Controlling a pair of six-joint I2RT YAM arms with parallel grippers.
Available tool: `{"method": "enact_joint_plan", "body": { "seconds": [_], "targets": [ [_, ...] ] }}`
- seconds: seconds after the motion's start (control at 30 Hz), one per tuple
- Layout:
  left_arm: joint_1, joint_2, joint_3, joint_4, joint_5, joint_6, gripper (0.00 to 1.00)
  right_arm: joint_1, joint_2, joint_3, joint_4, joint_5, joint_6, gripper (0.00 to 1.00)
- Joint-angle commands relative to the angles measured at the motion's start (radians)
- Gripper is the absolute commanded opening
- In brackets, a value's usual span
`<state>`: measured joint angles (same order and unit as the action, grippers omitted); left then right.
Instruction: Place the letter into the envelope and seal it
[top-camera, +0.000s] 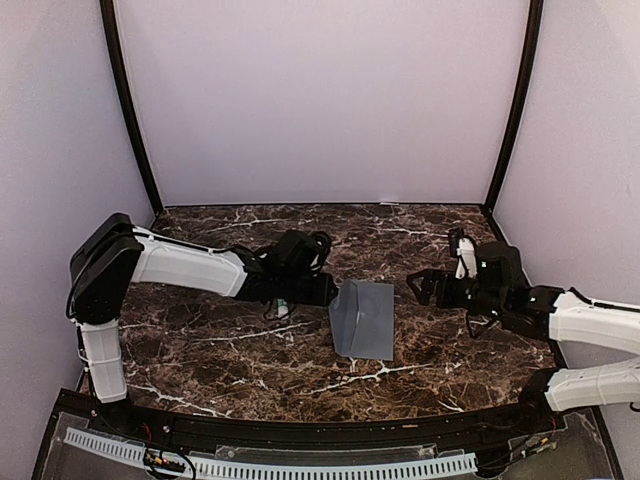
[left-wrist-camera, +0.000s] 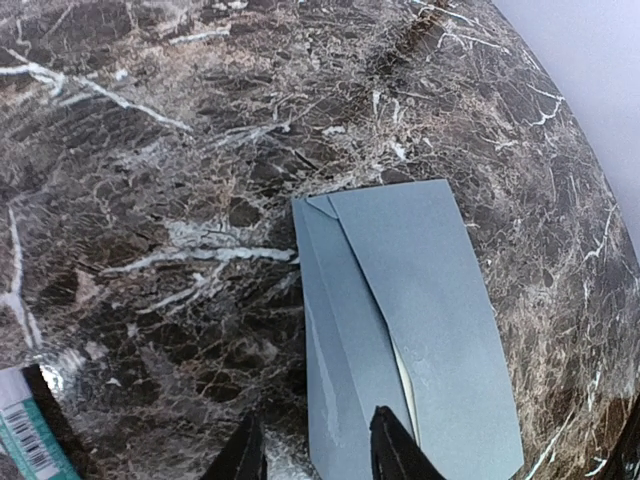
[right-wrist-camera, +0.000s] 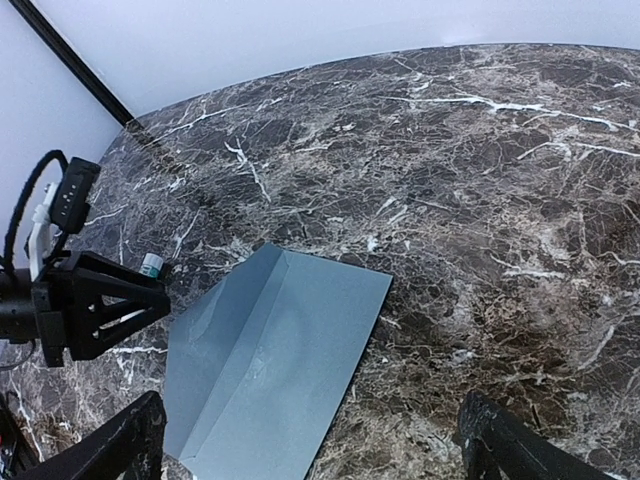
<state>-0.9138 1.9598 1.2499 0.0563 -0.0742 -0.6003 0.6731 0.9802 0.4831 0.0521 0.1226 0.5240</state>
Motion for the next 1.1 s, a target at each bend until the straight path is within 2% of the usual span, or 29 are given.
{"method": "enact_joint_plan", "body": {
  "seconds": [0.0,0.1,0.17,0.3,0.33,0.37,0.5,0.6,0.7,0.83,1.07],
  "targets": [
    [-0.001,-0.137,0.008,-0.109,-0.072,0.076,0.39,-0.006,0.039,0.044,0.043,-0.029,-0.024,0.98],
    [-0.001,-0.211,-0.042,-0.138,-0.128,0.102,0.48,-0.007,0.087,0.061,0.039,-0.045,-0.030,0.99],
    [-0.002,-0.258,-0.087,-0.160,-0.175,0.102,0.57,-0.006,0.114,0.073,0.033,-0.050,-0.031,0.99],
    [-0.002,-0.340,-0.178,-0.192,-0.250,0.082,0.83,-0.006,0.150,0.086,0.042,-0.058,-0.031,0.99],
    [-0.001,-0.350,-0.191,-0.205,-0.278,0.074,0.93,-0.006,0.155,0.085,0.044,-0.057,-0.033,0.99],
    [-0.001,-0.369,-0.214,-0.219,-0.306,0.071,0.97,-0.006,0.160,0.086,0.046,-0.056,-0.032,0.99],
    [-0.001,-0.419,-0.267,-0.259,-0.367,0.054,0.99,-0.006,0.160,0.079,0.056,-0.047,-0.031,0.99],
    [-0.002,-0.432,-0.275,-0.310,-0.364,0.011,0.98,-0.007,0.151,0.062,0.088,-0.052,-0.016,0.99],
    [-0.002,-0.428,-0.276,-0.341,-0.279,-0.033,0.91,-0.010,0.157,0.059,0.092,-0.049,-0.007,0.99],
    [-0.003,-0.427,-0.317,-0.273,-0.164,-0.065,0.84,-0.024,0.189,0.075,0.066,-0.043,0.012,0.99],
    [-0.002,-0.329,-0.280,-0.257,-0.139,-0.080,0.73,-0.027,0.222,0.089,0.045,-0.007,0.013,0.99]
  ]
}}
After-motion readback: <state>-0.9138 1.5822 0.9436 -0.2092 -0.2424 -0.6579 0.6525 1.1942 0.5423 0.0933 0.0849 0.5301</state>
